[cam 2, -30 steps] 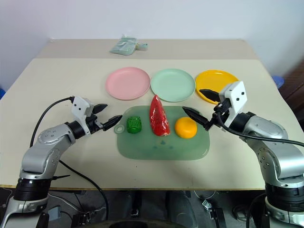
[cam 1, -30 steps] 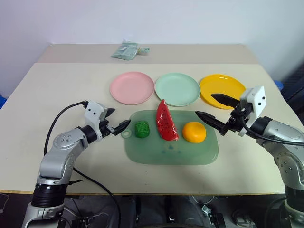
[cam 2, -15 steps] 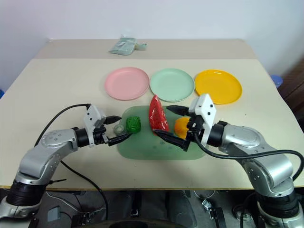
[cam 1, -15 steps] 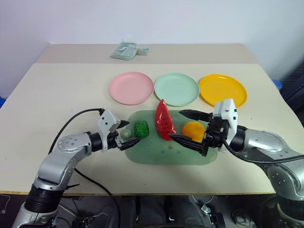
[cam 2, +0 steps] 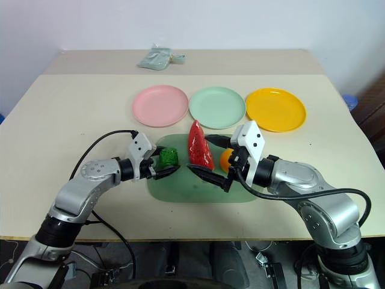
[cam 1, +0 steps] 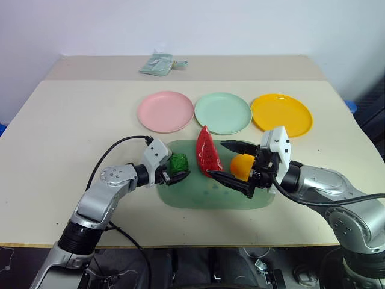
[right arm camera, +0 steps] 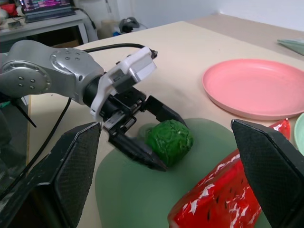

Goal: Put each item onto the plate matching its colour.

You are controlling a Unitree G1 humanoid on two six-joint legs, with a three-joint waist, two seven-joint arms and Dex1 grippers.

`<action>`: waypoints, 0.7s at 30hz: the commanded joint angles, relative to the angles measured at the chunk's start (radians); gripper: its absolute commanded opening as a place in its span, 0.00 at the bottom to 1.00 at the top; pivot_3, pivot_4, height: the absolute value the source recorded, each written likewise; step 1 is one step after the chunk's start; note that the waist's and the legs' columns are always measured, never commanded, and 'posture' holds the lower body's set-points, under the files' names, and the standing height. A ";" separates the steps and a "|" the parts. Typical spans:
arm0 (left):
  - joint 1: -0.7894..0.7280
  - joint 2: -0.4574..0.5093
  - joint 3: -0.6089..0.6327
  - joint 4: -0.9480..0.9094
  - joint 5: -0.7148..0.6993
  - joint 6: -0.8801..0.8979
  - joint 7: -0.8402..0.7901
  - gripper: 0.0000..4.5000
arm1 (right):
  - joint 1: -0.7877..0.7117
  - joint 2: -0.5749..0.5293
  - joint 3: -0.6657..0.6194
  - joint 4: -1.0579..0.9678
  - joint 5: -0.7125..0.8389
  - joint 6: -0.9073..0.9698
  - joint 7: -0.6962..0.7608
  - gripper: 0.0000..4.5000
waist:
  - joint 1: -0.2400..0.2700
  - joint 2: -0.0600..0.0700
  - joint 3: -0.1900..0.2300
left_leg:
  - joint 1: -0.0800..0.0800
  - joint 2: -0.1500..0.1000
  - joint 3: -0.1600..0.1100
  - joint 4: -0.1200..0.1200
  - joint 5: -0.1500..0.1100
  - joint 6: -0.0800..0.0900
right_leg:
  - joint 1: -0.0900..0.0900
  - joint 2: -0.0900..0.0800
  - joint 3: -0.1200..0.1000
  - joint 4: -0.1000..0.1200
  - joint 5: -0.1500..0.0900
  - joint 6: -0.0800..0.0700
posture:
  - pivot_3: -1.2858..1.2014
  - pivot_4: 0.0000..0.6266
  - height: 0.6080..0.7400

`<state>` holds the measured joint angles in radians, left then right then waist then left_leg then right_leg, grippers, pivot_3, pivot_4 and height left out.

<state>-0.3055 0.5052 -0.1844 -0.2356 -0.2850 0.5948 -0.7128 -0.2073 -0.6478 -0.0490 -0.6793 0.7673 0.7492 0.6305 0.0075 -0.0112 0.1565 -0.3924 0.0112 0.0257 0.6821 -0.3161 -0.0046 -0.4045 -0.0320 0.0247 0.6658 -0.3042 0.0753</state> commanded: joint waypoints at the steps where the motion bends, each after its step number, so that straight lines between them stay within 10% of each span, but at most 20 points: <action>1: -0.013 0.000 0.020 -0.005 0.007 -0.024 0.004 0.59 | 0.008 0.000 -0.009 -0.042 0.002 -0.020 -0.009 1.00 | 0.000 0.000 0.000 | 0.000 0.000 0.000 0.000 0.000 0.000 | 0.000 0.000 0.000 0.000 0.000 0.000 | 0.52 0.24 1.00; 9: -0.230 -0.130 0.186 0.179 -0.035 -0.029 0.159 0.58 | -0.015 0.022 -0.013 0.005 -0.091 -0.072 -0.065 1.00 | 0.007 -0.001 0.001 | -0.001 0.000 0.000 0.001 0.000 0.000 | 0.000 0.000 -0.001 0.000 0.000 0.000 | 0.52 0.24 1.00; 21: -0.984 -0.501 0.043 1.238 0.215 -0.217 0.327 0.58 | -0.126 0.081 -0.009 0.176 -0.341 -0.193 -0.198 1.00 | -0.001 -0.002 0.001 | -0.012 -0.005 0.001 0.003 0.002 -0.003 | -0.009 0.001 -0.002 0.000 0.001 0.003 | 0.52 0.24 1.00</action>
<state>-1.2414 0.0060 -0.1475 0.9080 -0.1059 0.4389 -0.4158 -0.3352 -0.5671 -0.0418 -0.4749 0.4403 0.5829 0.4364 0.0070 -0.0136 0.1575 -0.4068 0.0064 0.0271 0.6848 -0.3139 -0.0075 -0.4173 -0.0301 0.0240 0.6658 -0.3028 0.0781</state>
